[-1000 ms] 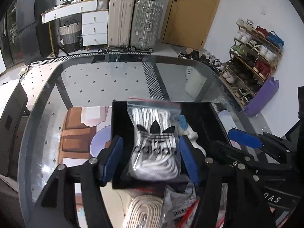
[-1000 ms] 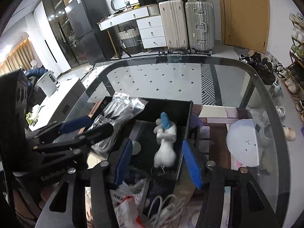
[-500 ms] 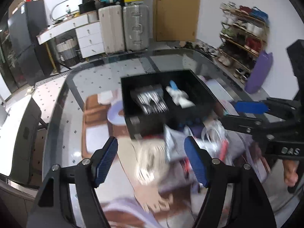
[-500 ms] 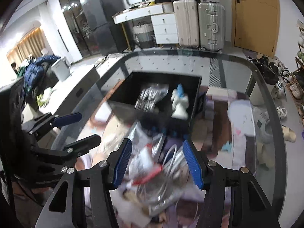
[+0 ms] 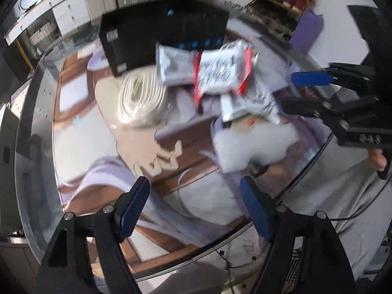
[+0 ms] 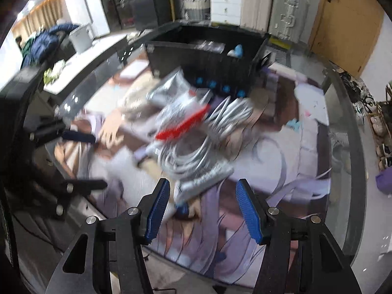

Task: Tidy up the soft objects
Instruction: 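Move both grippers back to the table and grasp the white foam with the left gripper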

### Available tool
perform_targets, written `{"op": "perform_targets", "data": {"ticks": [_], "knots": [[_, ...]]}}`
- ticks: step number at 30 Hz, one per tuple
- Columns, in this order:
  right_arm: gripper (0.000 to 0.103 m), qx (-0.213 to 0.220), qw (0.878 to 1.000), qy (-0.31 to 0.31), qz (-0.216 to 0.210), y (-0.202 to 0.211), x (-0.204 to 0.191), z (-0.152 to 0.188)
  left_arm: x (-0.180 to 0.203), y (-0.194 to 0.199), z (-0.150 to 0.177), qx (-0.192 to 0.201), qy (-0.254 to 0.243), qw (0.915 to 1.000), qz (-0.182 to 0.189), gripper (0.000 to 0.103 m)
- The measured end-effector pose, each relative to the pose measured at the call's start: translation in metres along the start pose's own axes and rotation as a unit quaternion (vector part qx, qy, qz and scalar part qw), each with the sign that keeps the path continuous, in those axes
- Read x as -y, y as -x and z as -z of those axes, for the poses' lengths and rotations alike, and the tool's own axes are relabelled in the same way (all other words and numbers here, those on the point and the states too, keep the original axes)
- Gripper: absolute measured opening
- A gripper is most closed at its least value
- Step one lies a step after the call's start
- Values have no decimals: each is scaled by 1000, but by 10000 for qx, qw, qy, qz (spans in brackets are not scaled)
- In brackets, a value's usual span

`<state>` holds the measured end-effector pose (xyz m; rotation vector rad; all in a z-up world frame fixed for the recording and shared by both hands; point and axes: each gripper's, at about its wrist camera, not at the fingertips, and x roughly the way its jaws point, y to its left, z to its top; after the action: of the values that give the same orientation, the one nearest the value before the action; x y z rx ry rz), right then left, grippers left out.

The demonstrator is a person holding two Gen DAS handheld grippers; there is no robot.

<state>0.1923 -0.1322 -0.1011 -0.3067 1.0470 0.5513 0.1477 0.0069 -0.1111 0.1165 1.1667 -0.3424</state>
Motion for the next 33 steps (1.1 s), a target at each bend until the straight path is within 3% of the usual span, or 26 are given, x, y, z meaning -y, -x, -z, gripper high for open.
{"op": "perform_targets", "data": {"ticks": [5,12,16,20,22,26,29,33], "knots": [[58,-93,9994,192,-254,-1,-18,3,-1,-1,-7,92,146,9993,-344,76],[58,-194,9966,366,-712,-6,-53,2,-24,-4,-14,98,569,9971,-495,76],[58,178,9988,370,-278,10,-45,-4,-30,0,-13,189,605,9967,-508,76],[58,63,9997,181,135,3,-23,-2,-25,11,-8,333,562,9970,-423,76],[58,4,9994,183,282,0,-17,0,-24,18,-3,432,580,9972,-212,76],[58,-172,9989,350,251,-5,-19,4,-13,11,3,178,503,9986,27,76],[58,-277,9988,404,-16,-10,-30,5,-6,-2,4,-83,457,9989,-65,77],[58,-270,9984,453,-206,-12,-42,1,-11,2,0,37,591,9981,-188,77]]}}
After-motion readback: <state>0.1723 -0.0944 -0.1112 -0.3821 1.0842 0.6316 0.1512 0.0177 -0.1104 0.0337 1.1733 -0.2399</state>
